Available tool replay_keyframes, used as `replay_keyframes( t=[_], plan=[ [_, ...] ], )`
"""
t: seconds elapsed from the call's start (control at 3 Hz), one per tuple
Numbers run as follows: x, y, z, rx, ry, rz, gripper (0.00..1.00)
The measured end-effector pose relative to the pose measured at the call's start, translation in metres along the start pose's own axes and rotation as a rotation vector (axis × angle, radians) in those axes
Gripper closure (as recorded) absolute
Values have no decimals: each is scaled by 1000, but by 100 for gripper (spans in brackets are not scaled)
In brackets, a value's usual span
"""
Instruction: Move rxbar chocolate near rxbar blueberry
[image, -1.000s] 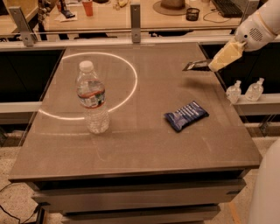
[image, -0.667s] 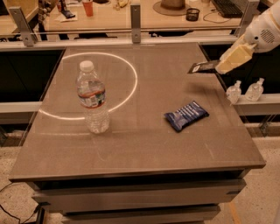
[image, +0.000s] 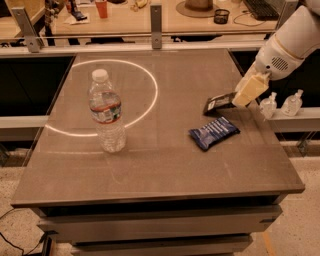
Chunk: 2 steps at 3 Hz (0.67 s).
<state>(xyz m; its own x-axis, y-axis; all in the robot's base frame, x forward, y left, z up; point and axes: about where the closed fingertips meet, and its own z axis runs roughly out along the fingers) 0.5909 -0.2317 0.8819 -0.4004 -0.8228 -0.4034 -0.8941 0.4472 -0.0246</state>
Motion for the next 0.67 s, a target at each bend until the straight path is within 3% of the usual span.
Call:
replay_keyframes(
  t=[0.67],
  plan=[
    [10,21,3,-47,63,-7,100]
  ],
)
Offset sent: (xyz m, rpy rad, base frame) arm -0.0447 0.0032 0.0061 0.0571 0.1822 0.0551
